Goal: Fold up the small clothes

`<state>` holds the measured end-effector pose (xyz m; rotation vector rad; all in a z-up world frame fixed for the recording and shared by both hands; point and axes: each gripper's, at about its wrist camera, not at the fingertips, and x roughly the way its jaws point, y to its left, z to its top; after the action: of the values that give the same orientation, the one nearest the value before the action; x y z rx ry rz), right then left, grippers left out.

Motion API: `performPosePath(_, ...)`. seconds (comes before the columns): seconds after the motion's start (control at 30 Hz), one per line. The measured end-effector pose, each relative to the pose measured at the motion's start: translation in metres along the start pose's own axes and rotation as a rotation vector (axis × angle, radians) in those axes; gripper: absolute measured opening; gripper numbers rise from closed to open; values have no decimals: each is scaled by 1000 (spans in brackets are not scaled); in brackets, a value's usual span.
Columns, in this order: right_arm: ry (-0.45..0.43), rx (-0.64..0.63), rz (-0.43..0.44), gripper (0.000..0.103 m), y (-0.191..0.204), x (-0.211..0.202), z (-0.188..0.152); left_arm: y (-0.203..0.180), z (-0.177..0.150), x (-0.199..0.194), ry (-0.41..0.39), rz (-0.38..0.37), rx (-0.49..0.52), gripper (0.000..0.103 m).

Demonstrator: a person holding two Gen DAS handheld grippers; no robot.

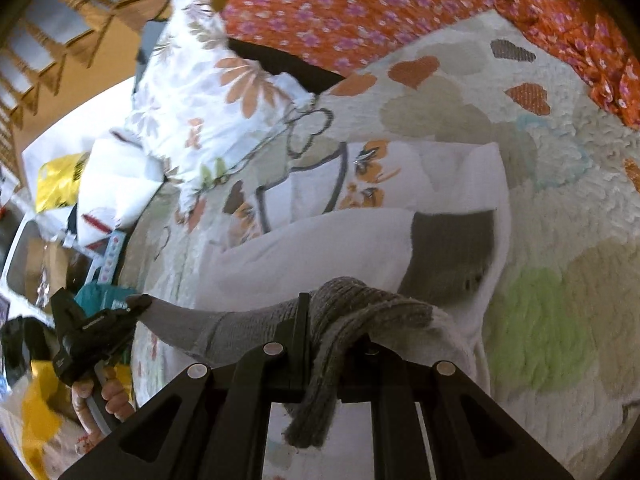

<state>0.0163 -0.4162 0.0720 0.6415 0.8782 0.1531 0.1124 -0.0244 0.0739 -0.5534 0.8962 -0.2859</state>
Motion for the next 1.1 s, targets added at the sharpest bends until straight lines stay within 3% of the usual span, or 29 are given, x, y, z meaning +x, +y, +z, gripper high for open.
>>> performPosePath(0.27,1,83,-29,9,-23,47,48,-4,26,55,10,53,-11,3)
performPosePath(0.47,33,150,21,10,-44,84,74,-3,32,94,32,131,-13,4)
performPosePath(0.57,37,195,79,13,-55,95,86,3,33,103,40,150,-50,21)
performPosePath(0.63,28,206,79,21,-59,97,93,3,35,101,23,160,-62,36)
performPosePath(0.67,16,205,75,31,-59,95,95,2,35,99,10,165,-59,43)
performPosePath(0.77,-50,187,18,72,-58,81,101,-3,35,92,-4,171,-46,47)
performPosePath(0.97,-103,173,-48,74,-66,50,104,-10,28,75,6,171,-8,52)
performPosePath(1.1,-100,123,-108,75,-66,30,99,-17,18,60,16,204,80,55)
